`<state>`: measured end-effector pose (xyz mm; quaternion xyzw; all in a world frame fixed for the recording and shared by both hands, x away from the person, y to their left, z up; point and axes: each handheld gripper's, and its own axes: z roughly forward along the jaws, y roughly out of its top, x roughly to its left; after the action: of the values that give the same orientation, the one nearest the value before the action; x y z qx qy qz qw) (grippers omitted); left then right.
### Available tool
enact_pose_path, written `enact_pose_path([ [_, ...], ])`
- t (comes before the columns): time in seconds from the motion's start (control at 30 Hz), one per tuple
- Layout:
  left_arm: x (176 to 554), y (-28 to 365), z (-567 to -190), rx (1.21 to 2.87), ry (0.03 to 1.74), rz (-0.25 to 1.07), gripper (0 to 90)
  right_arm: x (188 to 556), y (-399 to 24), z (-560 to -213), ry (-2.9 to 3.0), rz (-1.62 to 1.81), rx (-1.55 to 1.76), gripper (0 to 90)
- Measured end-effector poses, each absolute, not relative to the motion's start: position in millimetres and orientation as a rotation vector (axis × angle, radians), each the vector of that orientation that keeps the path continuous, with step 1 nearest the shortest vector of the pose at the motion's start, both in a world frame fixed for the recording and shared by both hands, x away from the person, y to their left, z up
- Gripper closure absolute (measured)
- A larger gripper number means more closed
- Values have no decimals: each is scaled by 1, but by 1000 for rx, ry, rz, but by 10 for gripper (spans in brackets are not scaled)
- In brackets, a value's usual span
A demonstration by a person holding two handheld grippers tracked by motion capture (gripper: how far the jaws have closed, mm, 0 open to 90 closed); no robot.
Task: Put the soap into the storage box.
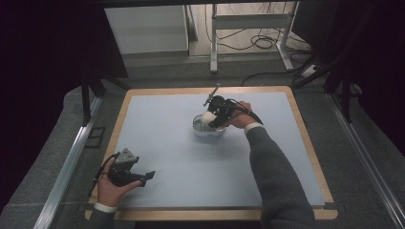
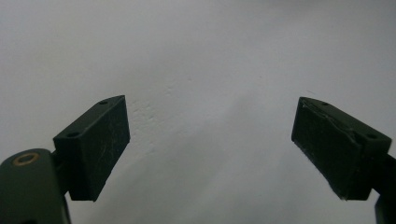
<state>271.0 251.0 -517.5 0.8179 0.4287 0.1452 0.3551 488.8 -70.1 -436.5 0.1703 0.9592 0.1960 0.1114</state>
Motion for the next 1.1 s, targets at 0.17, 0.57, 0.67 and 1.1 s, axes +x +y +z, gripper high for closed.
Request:
enact_pose_path([
  [0.17, 271, 251, -518, 2114, 1108, 375, 119, 491, -66, -445, 2826, 544, 463, 492],
  [0.57, 272, 249, -520, 2124, 1101, 372, 119, 493, -61, -445, 2832, 607, 511, 478],
  [0.67, 272, 248, -520, 2122, 1104, 367, 119, 492, -62, -442, 2825, 605, 528, 475],
  [1.1, 279, 246, -522, 2123, 1116, 358, 119, 483, -76, -435, 2757, 790, 652, 358],
])
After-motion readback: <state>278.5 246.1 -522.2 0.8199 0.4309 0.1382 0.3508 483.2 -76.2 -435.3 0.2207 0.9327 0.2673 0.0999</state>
